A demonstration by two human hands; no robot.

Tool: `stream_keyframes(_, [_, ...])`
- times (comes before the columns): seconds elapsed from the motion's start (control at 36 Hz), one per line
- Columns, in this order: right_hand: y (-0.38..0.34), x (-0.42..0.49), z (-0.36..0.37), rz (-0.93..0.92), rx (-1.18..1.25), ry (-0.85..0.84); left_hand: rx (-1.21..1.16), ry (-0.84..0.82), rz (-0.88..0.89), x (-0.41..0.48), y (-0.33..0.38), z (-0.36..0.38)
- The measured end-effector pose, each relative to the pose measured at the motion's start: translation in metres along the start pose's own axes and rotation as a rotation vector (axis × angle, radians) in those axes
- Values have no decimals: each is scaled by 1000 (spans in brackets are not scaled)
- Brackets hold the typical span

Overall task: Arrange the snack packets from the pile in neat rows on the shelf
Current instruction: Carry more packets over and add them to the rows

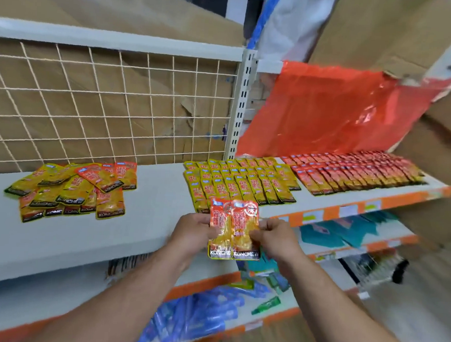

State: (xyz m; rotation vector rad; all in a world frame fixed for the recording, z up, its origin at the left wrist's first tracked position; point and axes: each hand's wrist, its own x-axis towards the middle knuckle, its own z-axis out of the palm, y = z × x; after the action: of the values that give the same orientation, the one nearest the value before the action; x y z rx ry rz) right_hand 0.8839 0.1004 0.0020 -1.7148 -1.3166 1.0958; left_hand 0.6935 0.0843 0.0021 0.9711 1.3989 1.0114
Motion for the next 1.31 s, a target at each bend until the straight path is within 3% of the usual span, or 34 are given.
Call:
stream_keyframes(0.67, [122, 15, -309, 31, 113, 112, 95, -17, 10, -17, 6, 313])
stream_keyframes(0.92, [144, 63, -359, 68, 126, 153, 96, -44, 13, 14, 24, 379])
stream_keyframes(1.31, [131, 195, -431, 94, 140, 291, 56, -183, -10, 150, 70, 475])
